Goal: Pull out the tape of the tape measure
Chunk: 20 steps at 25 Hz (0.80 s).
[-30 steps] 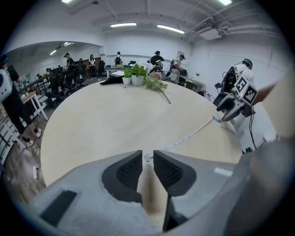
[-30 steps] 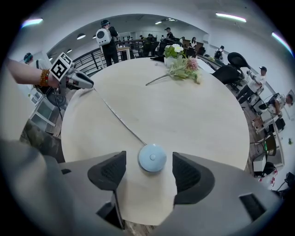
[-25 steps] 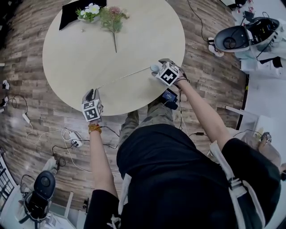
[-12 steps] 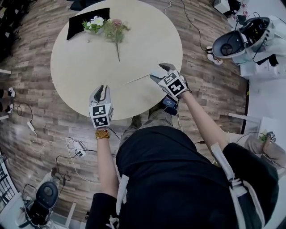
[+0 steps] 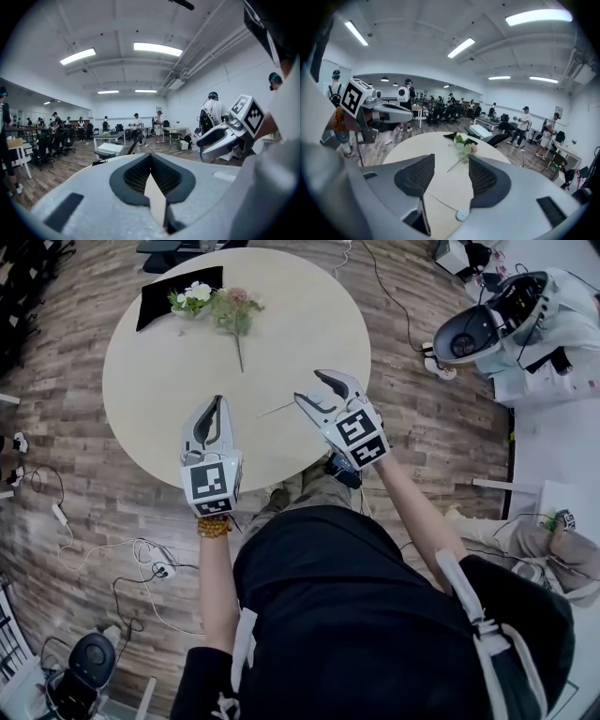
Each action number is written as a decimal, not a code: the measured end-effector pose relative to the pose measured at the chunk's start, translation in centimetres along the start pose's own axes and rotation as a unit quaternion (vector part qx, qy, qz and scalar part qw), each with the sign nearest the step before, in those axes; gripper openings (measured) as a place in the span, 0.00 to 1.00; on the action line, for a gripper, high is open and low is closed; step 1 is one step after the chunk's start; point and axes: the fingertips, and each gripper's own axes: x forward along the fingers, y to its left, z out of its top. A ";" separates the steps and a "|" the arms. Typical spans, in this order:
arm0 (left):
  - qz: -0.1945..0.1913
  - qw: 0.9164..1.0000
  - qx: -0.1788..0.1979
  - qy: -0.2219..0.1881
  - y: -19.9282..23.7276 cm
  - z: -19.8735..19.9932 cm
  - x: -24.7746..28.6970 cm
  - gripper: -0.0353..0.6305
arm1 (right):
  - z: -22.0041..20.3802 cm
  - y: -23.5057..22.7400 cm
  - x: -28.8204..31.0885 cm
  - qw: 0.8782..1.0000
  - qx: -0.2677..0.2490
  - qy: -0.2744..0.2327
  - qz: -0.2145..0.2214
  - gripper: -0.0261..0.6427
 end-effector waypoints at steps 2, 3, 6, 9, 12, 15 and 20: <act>0.000 0.999 0.006 -0.032 -0.7 2.5 0.0 0.07 | 2.4 -0.1 -1.5 0.999 0.013 -0.045 -0.018 0.32; 0.001 0.999 0.008 -0.046 -1.1 3.6 0.0 0.07 | 3.4 -0.3 -2.2 0.997 0.017 -0.065 -0.028 0.29; 0.008 0.997 0.001 -0.073 -2.0 5.8 0.3 0.07 | 5.3 -0.8 -3.9 0.992 0.030 -0.110 -0.055 0.22; 0.031 0.996 -0.018 -0.077 -3.0 5.4 0.4 0.07 | 5.8 -1.1 -4.7 0.986 0.034 -0.140 -0.086 0.15; 0.044 0.997 -0.027 -0.062 -4.0 3.8 0.5 0.07 | 5.6 -1.1 -5.2 0.979 0.036 -0.160 -0.120 0.06; 0.042 0.998 -0.020 -0.050 -4.2 2.7 0.5 0.07 | 4.9 -0.5 -4.9 0.977 0.040 -0.161 -0.135 0.04; 0.037 0.999 -0.015 -0.035 -4.3 1.4 0.7 0.07 | 3.7 0.0 -4.2 0.980 0.046 -0.143 -0.130 0.04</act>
